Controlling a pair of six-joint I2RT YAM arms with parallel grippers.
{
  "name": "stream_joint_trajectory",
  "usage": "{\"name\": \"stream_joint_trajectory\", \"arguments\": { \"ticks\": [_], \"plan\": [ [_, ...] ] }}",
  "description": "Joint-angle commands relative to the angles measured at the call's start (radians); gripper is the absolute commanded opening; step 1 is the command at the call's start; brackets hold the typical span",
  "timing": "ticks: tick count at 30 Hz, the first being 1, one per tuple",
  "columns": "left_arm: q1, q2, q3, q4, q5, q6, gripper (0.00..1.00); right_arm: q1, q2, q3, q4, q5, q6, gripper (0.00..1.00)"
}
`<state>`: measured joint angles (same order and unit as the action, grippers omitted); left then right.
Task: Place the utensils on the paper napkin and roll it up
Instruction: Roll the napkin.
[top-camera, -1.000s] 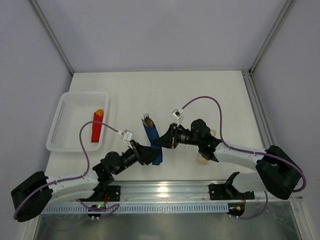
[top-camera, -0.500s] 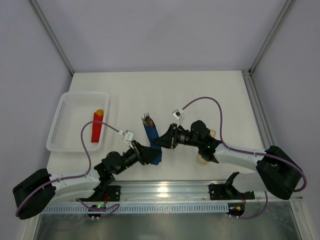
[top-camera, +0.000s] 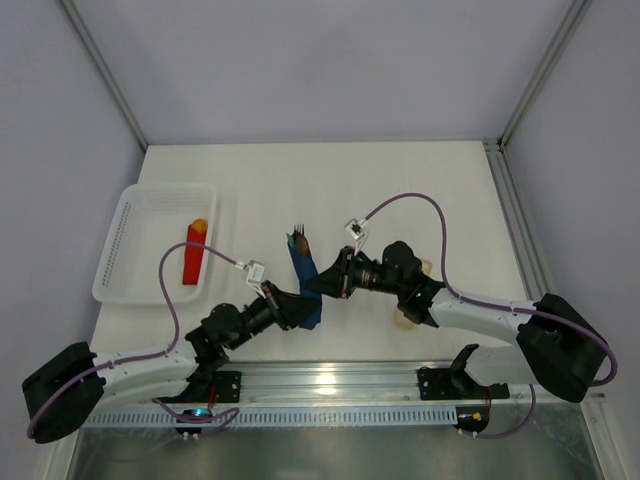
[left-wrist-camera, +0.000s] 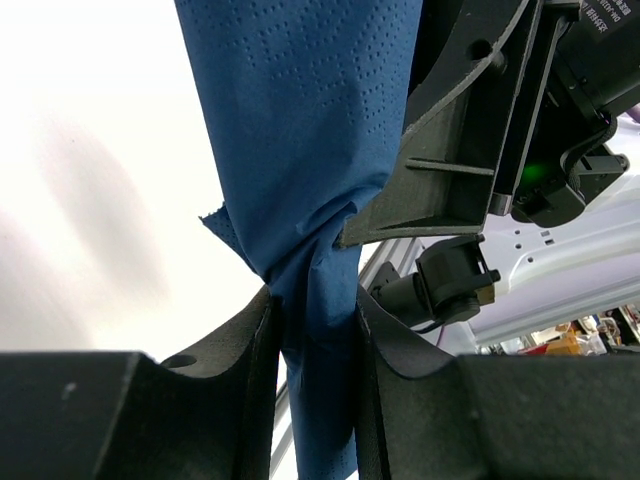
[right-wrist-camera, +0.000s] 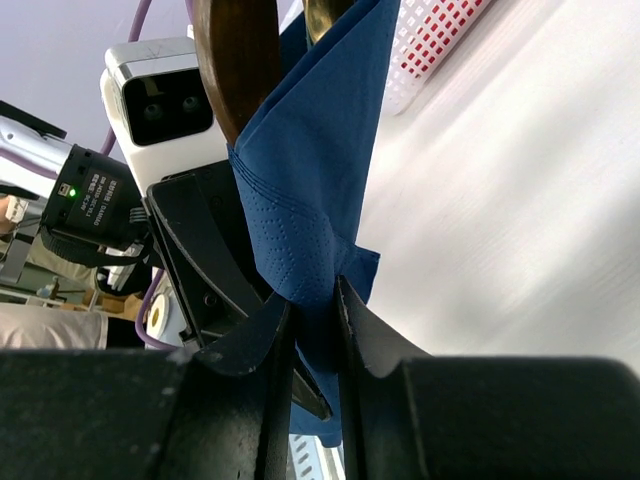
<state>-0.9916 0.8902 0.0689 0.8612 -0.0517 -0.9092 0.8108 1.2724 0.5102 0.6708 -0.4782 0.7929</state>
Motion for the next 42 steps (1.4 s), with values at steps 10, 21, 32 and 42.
{"name": "stream_joint_trajectory", "arguments": {
  "ticks": [10,21,32,42],
  "plan": [
    [0.002,-0.157,0.017,-0.125,-0.063,0.066,0.03,0.007,-0.108,0.048,-0.181,0.032,-0.185,0.61],
    [0.002,-0.18,0.043,-0.191,-0.062,0.082,0.0,0.007,-0.14,0.109,-0.272,0.036,-0.27,0.64],
    [0.002,-0.175,0.069,-0.235,-0.073,0.108,0.0,0.007,-0.237,0.226,-0.617,0.208,-0.402,0.66],
    [0.002,-0.177,0.108,-0.275,-0.068,0.136,0.0,0.008,-0.15,0.243,-0.513,0.062,-0.368,0.69]
  ]
}}
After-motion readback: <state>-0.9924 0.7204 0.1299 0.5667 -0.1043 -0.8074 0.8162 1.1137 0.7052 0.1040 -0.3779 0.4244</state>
